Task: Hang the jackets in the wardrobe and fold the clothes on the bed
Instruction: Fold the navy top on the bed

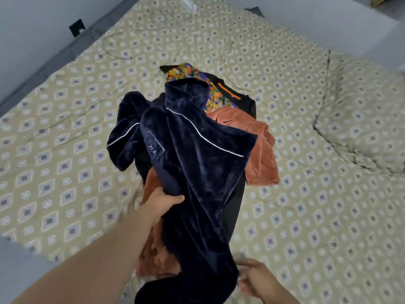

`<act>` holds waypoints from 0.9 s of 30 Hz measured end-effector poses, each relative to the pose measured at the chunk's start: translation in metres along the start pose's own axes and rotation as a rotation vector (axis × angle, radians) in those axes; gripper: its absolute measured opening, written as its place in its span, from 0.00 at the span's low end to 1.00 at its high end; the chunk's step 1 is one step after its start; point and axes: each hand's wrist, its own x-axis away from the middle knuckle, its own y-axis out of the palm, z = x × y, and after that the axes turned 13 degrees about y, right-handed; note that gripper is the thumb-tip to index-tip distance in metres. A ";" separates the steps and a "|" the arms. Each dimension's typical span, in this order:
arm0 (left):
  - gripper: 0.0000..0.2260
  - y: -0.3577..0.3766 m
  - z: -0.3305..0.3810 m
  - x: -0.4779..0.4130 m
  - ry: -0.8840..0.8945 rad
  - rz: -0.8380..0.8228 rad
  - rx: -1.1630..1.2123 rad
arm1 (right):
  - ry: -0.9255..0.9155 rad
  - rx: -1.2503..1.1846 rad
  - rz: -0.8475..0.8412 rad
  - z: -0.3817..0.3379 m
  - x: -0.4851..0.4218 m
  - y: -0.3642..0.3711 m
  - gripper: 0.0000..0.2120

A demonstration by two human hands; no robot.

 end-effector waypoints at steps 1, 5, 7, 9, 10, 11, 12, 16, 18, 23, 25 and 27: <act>0.27 0.008 -0.009 0.004 -0.014 0.018 -0.036 | -0.072 0.008 0.074 -0.004 -0.002 -0.002 0.10; 0.20 0.024 -0.032 0.023 -0.032 0.063 0.032 | -0.373 0.180 0.163 -0.041 0.014 0.004 0.05; 0.16 0.026 -0.024 0.040 0.034 0.122 0.102 | -0.478 0.245 0.111 -0.059 0.028 0.013 0.07; 0.12 0.026 -0.004 0.066 0.189 0.166 0.055 | -0.587 0.287 0.065 -0.075 0.046 0.023 0.10; 0.11 0.027 0.007 0.083 0.287 0.170 -0.010 | -0.638 0.282 0.040 -0.081 0.057 0.028 0.10; 0.12 0.029 0.018 0.102 0.386 0.157 -0.082 | -0.672 0.262 0.004 -0.083 0.071 0.033 0.08; 0.13 0.032 0.029 0.124 0.475 0.126 -0.136 | -0.673 0.223 -0.057 -0.083 0.086 0.037 0.06; 0.25 0.049 0.056 0.205 0.682 0.027 -0.274 | -0.397 -0.035 -0.519 -0.074 0.149 0.042 0.22; 0.22 0.053 0.064 0.233 0.681 -0.008 -0.313 | -0.335 -0.054 -0.634 -0.064 0.177 0.035 0.27; 0.10 0.063 0.109 0.291 0.836 -0.202 -0.557 | -0.513 0.054 -0.545 -0.047 0.247 -0.001 0.13; 0.14 0.070 0.123 0.313 0.881 -0.202 -0.432 | -0.595 0.008 -0.532 -0.045 0.274 -0.024 0.15; 0.09 0.073 0.137 0.321 0.865 0.008 -0.288 | -0.629 -0.068 -0.572 -0.046 0.303 -0.050 0.18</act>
